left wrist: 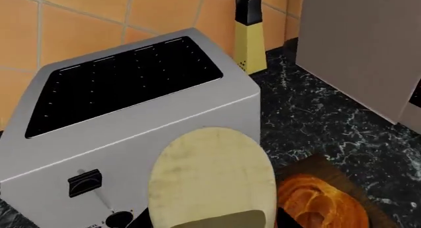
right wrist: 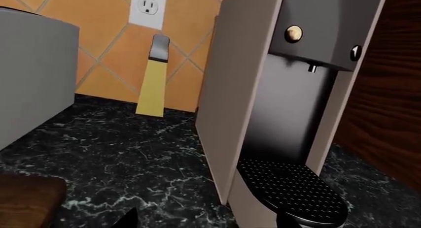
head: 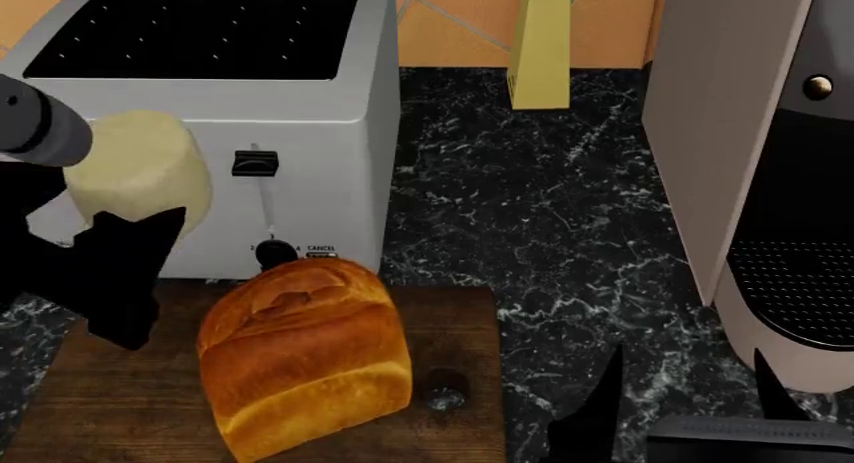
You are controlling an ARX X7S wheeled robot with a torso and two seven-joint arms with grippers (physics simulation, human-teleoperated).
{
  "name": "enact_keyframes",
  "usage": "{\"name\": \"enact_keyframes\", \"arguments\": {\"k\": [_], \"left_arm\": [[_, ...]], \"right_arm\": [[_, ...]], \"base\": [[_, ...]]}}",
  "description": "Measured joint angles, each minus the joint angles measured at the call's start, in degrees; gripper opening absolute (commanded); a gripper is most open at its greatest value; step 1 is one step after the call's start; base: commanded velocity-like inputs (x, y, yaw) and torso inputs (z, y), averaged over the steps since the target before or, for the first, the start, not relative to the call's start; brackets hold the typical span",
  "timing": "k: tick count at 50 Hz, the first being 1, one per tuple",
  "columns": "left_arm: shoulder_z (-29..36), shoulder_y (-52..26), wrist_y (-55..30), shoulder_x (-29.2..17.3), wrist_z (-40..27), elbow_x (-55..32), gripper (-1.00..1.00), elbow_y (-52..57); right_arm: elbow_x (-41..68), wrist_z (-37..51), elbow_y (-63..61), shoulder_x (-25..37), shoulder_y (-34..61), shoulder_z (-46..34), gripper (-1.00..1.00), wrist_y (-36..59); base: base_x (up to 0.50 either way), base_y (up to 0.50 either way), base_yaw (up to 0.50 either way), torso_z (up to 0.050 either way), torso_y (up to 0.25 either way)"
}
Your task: Pick up the wedge of cheese and place it on the slice of bread to prepare a simple cheese on bread dish.
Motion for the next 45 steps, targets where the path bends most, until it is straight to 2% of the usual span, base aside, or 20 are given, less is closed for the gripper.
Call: {"name": "enact_keyframes", "arguments": {"k": [21,45], "left_arm": [[4.6,-4.3,-3.0,6.6,5.4,2.0,-1.00,-3.7],[7.9,-5.9,-4.0,10.7,10.9,5.6,-1.00,-7.5]], "right_arm": [[0.8,1.0,0.2,0.7,0.0,-0.4,1.00,-0.1],[1.6,2.1,0.0,1.5,0.1,-0.8,1.00,0.3]], "base": [[0.00,0.00,0.00,0.000,0.000],[0.00,0.00,0.00,0.000,0.000]]}}
